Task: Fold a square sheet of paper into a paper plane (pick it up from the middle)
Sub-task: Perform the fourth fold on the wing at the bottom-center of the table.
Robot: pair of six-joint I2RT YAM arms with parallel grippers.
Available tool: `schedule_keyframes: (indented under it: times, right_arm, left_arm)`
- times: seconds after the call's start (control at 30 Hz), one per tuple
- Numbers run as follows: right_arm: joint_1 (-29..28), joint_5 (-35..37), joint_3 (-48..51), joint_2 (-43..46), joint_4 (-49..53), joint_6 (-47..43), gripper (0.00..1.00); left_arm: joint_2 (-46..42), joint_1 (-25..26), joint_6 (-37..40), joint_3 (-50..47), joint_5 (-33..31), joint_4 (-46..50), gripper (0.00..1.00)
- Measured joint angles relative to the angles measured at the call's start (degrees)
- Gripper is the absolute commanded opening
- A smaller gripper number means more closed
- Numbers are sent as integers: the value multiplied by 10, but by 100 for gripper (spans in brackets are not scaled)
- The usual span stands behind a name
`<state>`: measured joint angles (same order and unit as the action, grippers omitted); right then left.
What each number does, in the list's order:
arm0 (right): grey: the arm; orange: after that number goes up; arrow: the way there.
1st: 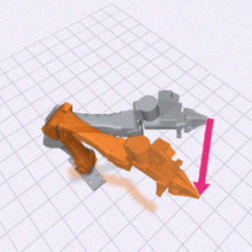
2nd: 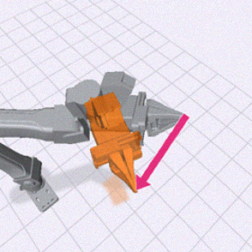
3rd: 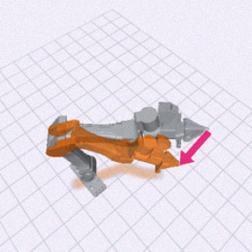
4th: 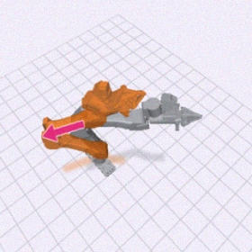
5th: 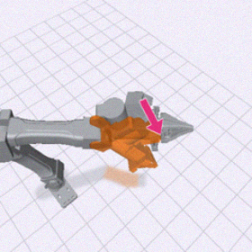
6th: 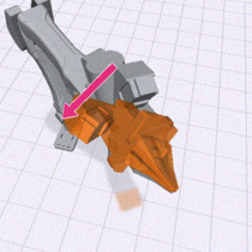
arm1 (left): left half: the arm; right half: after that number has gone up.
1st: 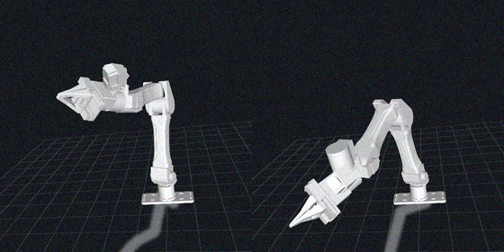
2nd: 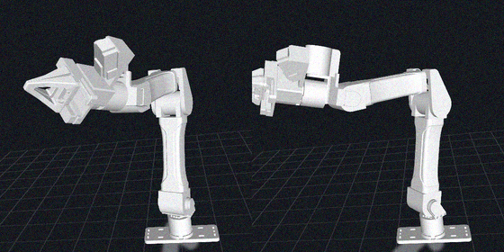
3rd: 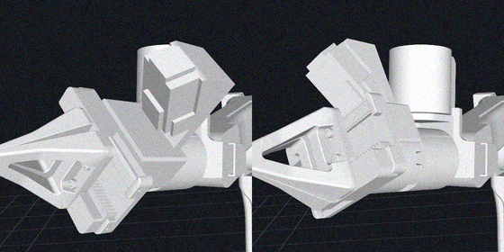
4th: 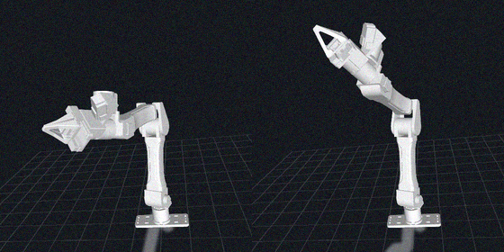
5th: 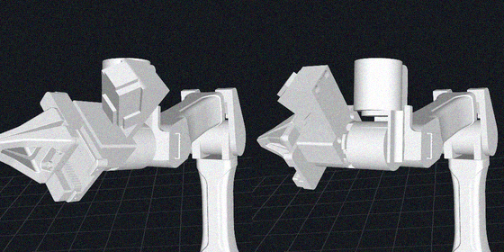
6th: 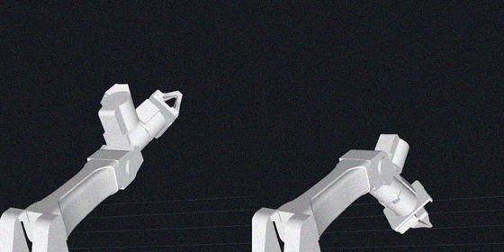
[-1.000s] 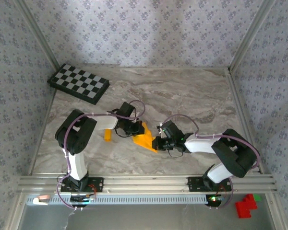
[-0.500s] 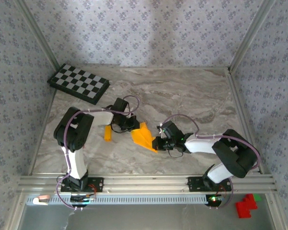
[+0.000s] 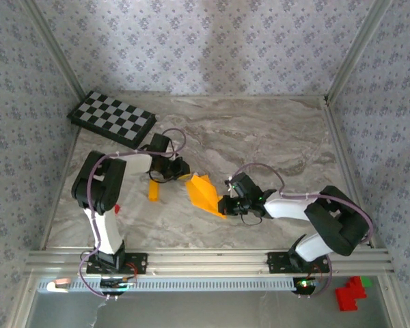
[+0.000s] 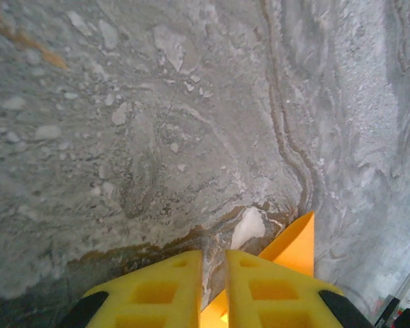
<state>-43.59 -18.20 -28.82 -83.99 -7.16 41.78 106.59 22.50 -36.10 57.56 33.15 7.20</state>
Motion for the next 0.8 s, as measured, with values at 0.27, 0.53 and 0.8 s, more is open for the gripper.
schedule_keyframes:
  times: [0.27,0.53,0.8]
  right_arm:
    - [0,13,-9,72,62,-23,31]
    - [31,35,-54,78,69,-62,47]
    - [47,19,-103,-12,66,-94,47]
  left_arm:
    - [-135,26,-3,-48,-1,4,24]
    - [-221,31,1,-113,-9,9,36]
    - [-228,31,1,-129,-13,18,37]
